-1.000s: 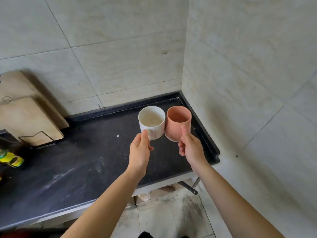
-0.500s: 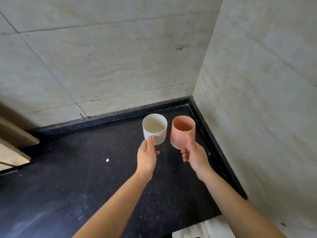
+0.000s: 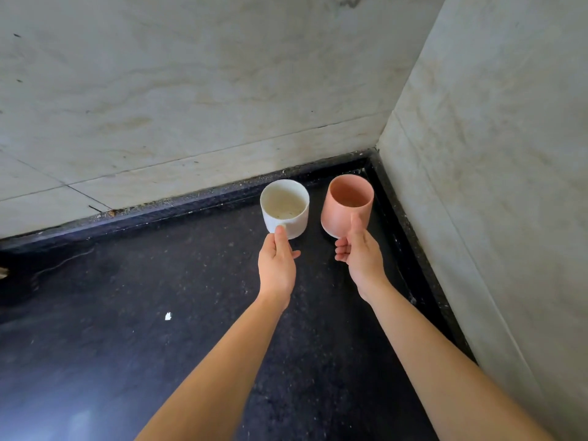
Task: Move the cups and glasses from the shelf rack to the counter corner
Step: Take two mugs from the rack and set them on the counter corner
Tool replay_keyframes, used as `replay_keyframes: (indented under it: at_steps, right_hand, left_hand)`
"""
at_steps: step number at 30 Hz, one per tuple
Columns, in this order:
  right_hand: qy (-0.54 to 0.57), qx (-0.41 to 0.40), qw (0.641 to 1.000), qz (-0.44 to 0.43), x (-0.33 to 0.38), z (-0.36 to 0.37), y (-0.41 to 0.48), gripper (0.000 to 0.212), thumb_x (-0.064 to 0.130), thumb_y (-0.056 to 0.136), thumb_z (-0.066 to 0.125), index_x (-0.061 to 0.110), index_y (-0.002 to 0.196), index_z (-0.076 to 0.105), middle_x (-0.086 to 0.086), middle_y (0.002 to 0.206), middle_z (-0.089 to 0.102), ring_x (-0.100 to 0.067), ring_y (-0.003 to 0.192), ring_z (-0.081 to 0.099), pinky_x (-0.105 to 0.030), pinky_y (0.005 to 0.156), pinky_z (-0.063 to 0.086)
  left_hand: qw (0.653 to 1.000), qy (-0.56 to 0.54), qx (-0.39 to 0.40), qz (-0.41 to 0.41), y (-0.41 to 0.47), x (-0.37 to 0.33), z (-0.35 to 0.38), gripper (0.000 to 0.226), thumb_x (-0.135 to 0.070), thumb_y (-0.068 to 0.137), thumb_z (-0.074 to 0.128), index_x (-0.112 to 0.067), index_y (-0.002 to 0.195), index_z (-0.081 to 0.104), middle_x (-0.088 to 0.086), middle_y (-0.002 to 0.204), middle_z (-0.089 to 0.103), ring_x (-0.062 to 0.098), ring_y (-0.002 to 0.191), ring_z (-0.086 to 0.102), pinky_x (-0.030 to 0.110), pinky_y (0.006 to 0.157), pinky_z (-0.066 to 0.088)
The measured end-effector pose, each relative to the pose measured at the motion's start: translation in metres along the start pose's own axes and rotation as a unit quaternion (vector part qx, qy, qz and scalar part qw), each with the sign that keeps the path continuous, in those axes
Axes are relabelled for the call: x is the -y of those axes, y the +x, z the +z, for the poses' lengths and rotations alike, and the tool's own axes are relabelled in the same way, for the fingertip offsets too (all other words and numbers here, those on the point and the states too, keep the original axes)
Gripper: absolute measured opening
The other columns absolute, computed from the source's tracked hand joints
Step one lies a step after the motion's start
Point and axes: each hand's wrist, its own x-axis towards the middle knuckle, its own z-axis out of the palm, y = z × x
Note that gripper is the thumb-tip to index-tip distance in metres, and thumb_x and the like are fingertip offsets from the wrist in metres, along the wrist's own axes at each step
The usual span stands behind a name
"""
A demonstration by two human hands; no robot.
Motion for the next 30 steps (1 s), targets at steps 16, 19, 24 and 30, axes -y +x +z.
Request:
replay_keyframes:
  at_steps: [16, 19, 24, 30]
  right_hand:
    - [-0.014, 0.049, 0.998, -0.024, 0.008, -0.001, 0.056, 0.051, 0.060, 0.104, 0.030, 0.020, 0.091, 0.060, -0.003, 0.093, 0.069, -0.012, 0.085, 0.068, -0.024, 0.074, 0.055]
    - [-0.033, 0.049, 0.998, -0.024, 0.006, -0.002, 0.058, 0.049, 0.056, 0.106, 0.029, 0.020, 0.089, 0.057, -0.002, 0.097, 0.069, -0.012, 0.088, 0.068, -0.022, 0.070, 0.054]
    - [-0.072, 0.044, 0.996, -0.025, 0.009, -0.009, 0.056, 0.046, 0.059, 0.104, 0.033, 0.023, 0.094, 0.060, 0.003, 0.098, 0.069, -0.012, 0.087, 0.068, -0.028, 0.070, 0.055]
    - [-0.152, -0.022, 0.988, -0.026, 0.037, -0.024, 0.037, 0.054, 0.062, 0.098, 0.048, 0.019, 0.130, 0.047, -0.003, 0.123, 0.060, -0.014, 0.094, 0.060, -0.034, 0.078, 0.049]
  left_hand:
    - [1.000, -0.004, -0.009, -0.024, 0.039, 0.002, 0.051, 0.047, -0.048, 0.105, 0.036, -0.013, 0.080, 0.055, -0.005, 0.074, 0.059, 0.009, 0.073, 0.061, 0.026, 0.077, 0.051]
    - [1.000, 0.014, 0.004, -0.023, 0.041, 0.002, 0.054, 0.048, -0.046, 0.105, 0.036, -0.010, 0.086, 0.060, 0.000, 0.083, 0.064, 0.009, 0.071, 0.059, 0.024, 0.070, 0.050]
    - [0.998, 0.052, -0.002, -0.030, 0.040, -0.003, 0.053, 0.044, -0.049, 0.103, 0.039, -0.018, 0.085, 0.065, -0.004, 0.083, 0.066, 0.009, 0.072, 0.058, 0.032, 0.070, 0.051]
    - [0.978, 0.205, 0.039, 0.010, 0.030, -0.034, 0.028, 0.029, -0.042, 0.104, 0.037, -0.021, 0.105, 0.058, 0.002, 0.110, 0.062, 0.017, 0.089, 0.060, 0.029, 0.071, 0.046]
